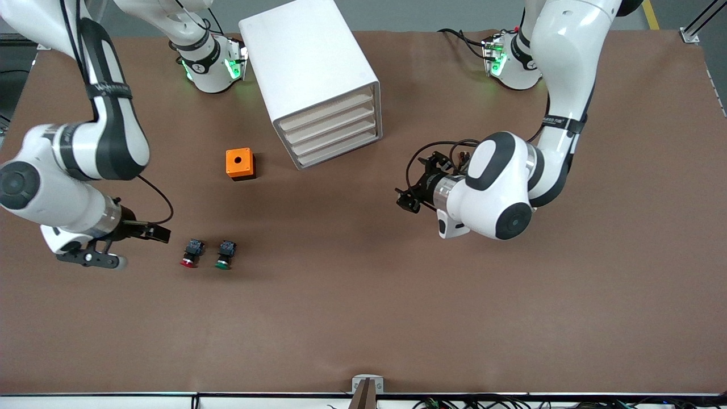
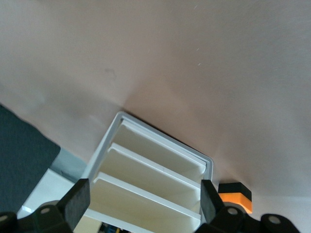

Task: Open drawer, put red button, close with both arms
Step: 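Lower the right gripper over the red button while the left gripper nears the drawer, then close the right gripper on the red button while the left gripper grips the drawer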

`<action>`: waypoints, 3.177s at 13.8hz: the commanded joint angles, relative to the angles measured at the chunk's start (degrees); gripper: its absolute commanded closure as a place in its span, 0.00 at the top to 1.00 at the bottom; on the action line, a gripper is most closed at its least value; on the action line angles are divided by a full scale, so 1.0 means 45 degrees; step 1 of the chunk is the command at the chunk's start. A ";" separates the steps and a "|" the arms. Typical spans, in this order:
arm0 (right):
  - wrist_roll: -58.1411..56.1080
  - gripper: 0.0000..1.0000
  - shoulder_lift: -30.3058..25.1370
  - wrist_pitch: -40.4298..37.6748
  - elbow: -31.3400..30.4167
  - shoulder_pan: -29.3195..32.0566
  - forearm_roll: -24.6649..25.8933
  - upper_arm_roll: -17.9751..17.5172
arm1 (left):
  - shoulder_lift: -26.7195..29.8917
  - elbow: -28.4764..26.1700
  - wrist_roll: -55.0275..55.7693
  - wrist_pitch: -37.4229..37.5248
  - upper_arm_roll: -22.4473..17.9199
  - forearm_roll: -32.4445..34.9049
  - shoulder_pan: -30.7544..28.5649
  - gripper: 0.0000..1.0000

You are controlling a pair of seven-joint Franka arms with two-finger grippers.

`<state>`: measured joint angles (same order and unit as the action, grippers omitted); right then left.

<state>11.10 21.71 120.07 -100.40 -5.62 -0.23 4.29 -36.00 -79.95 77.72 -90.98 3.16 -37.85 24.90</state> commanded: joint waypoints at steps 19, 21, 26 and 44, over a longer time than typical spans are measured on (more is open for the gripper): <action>0.0932 1.00 0.2774 0.4177 -0.1204 -0.0314 -0.0729 0.0042 | -0.4109 0.0306 1.0462 0.2600 0.1738 -0.4890 0.0503 0.52; 0.0932 1.00 0.2793 0.4177 -0.1204 -0.0294 -0.0710 0.0042 | -0.4246 0.0286 1.0775 0.2697 0.1817 -0.5104 0.0542 0.52; 0.0913 1.00 0.2930 0.4177 -0.1224 -0.0197 -0.0710 0.0042 | -0.4481 0.0247 1.1694 0.2717 0.1915 -0.5495 0.0892 0.50; 0.0932 0.02 0.3106 0.4040 -0.1126 -0.0216 -0.0612 0.0042 | -0.4540 0.0266 1.3140 0.2678 0.1779 -0.5496 0.1655 0.04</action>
<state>14.61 35.74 138.44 -105.68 -6.63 -2.99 4.65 -55.97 -79.65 135.65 -79.67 11.28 -61.43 32.84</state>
